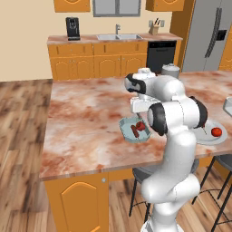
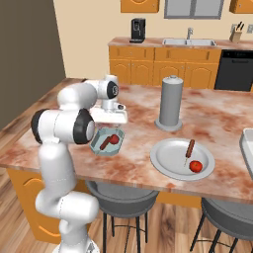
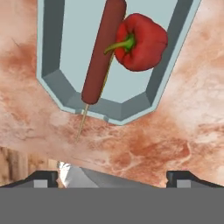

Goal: Place one cooked food and one vegetable from the large plate to each tupperware container.

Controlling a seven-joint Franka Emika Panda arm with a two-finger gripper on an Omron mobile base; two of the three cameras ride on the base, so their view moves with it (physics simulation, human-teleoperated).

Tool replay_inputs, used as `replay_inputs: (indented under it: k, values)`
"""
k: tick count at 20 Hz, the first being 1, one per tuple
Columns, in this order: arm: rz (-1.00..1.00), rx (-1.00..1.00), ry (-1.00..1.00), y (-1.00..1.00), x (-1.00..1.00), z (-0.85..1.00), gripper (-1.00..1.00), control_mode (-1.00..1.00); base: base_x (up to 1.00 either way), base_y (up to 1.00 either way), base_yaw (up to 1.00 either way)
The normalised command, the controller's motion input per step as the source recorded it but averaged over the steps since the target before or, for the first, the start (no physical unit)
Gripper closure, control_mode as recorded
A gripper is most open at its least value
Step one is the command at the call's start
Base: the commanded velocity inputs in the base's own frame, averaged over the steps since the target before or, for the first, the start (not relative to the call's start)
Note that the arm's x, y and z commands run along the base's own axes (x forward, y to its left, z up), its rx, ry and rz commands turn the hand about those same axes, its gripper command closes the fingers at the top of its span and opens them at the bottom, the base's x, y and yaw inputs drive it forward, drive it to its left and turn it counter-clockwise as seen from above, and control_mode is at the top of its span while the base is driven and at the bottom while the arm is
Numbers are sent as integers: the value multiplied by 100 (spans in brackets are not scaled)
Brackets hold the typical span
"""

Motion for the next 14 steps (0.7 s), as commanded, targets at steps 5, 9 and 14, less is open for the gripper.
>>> replay_inputs:
  k: [5,9,14]
  values:
    - [0,3,-3,4,-100,45,-100,-100,0,0,0]
    - [5,10,-22,0,-100,31,-100,-100,0,0,0]
    - [15,3,-20,10,-98,10,-100,-100,0,0,0]
